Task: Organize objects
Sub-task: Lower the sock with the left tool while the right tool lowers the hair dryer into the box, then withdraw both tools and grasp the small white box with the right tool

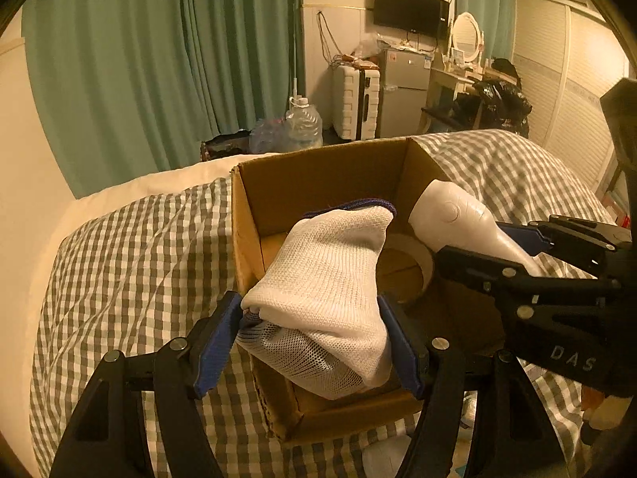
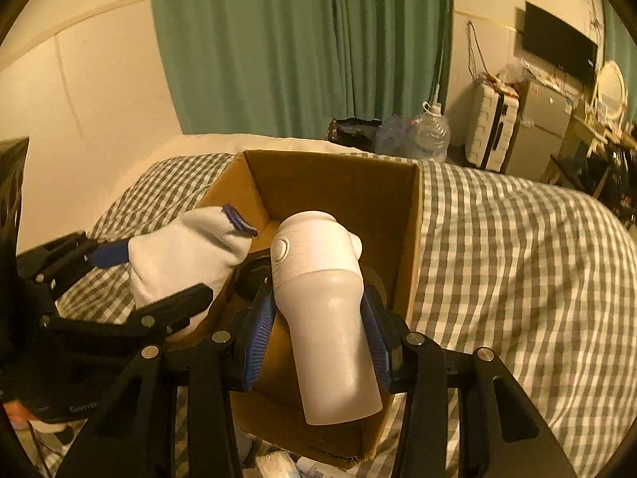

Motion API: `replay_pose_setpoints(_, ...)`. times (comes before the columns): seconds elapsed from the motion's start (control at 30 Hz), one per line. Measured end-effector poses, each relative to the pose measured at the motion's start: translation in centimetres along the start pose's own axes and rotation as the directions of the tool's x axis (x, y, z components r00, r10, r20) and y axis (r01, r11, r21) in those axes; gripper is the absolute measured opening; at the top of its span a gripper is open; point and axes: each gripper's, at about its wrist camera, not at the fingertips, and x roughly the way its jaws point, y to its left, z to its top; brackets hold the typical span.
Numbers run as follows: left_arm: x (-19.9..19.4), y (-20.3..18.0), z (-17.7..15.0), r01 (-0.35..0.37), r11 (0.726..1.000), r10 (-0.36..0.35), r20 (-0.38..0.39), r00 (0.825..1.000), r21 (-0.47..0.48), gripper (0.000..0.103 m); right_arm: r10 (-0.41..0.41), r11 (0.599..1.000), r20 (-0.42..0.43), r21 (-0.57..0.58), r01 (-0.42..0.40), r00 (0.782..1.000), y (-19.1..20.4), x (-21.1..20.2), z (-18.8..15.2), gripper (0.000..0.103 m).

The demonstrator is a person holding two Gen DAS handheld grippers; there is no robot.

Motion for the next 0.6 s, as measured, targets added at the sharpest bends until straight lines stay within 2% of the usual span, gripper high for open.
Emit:
replay_pose_setpoints(0.07, 0.0, -0.2, 0.0, 0.018, 1.000, -0.018, -0.011, 1.000, -0.001, 0.076, 0.015, 0.999, 0.007, 0.031, -0.016, 1.000, -0.5, -0.3, 0.0, 0.045)
replay_pose_setpoints(0.1, -0.2, -0.4, 0.1, 0.028, 1.000, -0.028, -0.014, 1.000, -0.004, 0.077, 0.023, 0.999, 0.014, 0.042, -0.024, 1.000, -0.8, -0.5, 0.0, 0.056)
replay_pose_setpoints(0.17, -0.8, -0.6, 0.2, 0.020, 1.000, -0.020, -0.005, 1.000, -0.004, 0.088, 0.034, 0.998, 0.040, 0.059, -0.037, 0.999, -1.1, -1.7, 0.1, 0.074)
replay_pose_setpoints(0.23, -1.8, -0.7, 0.3, 0.011, 1.000, -0.011, 0.011, 1.000, -0.004, 0.093, 0.035, 0.997, 0.073, 0.067, -0.039, 0.997, -1.0, -3.2, 0.2, 0.075)
replay_pose_setpoints(0.33, -3.6, -0.9, 0.5, 0.016, 1.000, -0.016, 0.024, 1.000, -0.001, 0.096, 0.019, 0.998, 0.097, 0.051, -0.024, 0.995, -0.6, -5.4, 0.5, 0.075)
replay_pose_setpoints(0.4, -5.1, -1.0, 0.6, 0.007, 1.000, -0.007, 0.037, 0.999, 0.003, 0.097, -0.006, 1.000, 0.109, 0.019, 0.004, 0.994, -0.2, -7.2, 0.6, 0.079)
replay_pose_setpoints(0.6, -9.8, -1.6, 0.7, -0.047, 0.999, 0.045, 0.086, 0.995, 0.018, 0.100, -0.055, 0.998, 0.154, -0.033, 0.061, 0.986, 0.8, -12.8, 0.6, 0.081)
